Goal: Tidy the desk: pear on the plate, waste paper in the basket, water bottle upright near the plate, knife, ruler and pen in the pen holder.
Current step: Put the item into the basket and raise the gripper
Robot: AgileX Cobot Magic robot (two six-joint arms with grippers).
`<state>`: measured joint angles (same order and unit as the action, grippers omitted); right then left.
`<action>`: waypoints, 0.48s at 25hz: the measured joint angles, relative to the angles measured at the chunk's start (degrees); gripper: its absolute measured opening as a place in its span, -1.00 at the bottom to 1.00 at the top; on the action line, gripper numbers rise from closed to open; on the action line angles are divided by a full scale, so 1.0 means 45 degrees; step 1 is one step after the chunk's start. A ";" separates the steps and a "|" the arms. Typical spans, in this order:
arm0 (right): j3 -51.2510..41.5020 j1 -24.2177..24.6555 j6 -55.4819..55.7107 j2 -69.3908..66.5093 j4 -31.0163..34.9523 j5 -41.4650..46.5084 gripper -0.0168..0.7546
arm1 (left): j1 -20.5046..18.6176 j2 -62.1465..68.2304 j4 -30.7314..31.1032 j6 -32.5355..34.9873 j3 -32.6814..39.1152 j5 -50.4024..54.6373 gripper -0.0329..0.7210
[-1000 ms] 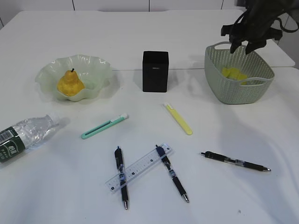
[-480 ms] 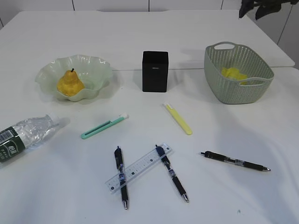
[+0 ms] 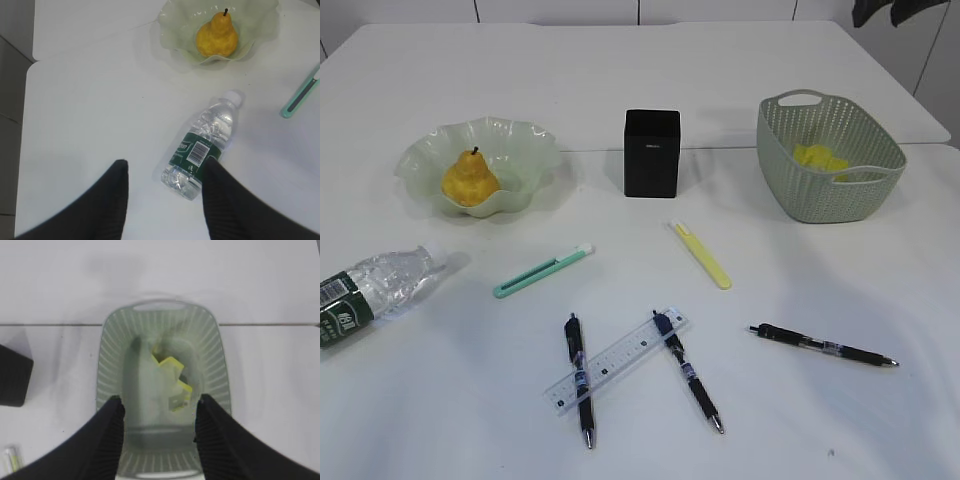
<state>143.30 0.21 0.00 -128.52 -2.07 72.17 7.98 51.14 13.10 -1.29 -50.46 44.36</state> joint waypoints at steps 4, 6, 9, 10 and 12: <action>-0.2434 0.0000 0.0000 0.1264 -0.0382 0.0000 -0.03 | 0.0000 0.0000 0.0000 0.0000 0.0000 0.0000 -0.01; -0.3632 0.0000 0.0000 0.1939 -0.0608 0.0000 -0.03 | 0.0000 0.0000 0.0000 0.0000 0.0000 0.0000 -0.01; -0.5102 0.0000 0.0000 0.2843 -0.1165 0.0000 -0.03 | 0.0000 0.0000 0.0000 0.0000 0.0000 0.0000 -0.01; -0.5475 0.0000 0.0000 0.3161 -0.1354 0.0000 -0.03 | 0.0000 0.0000 0.0000 0.0000 0.0000 0.0000 -0.01; -0.6027 0.0000 0.0000 0.3775 -0.1541 0.0000 -0.03 | 0.0000 0.0000 0.0000 0.0000 0.0000 0.0000 -0.01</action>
<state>116.18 0.21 0.00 -111.53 -9.00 72.17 7.98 51.14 13.10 -1.29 -50.46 44.36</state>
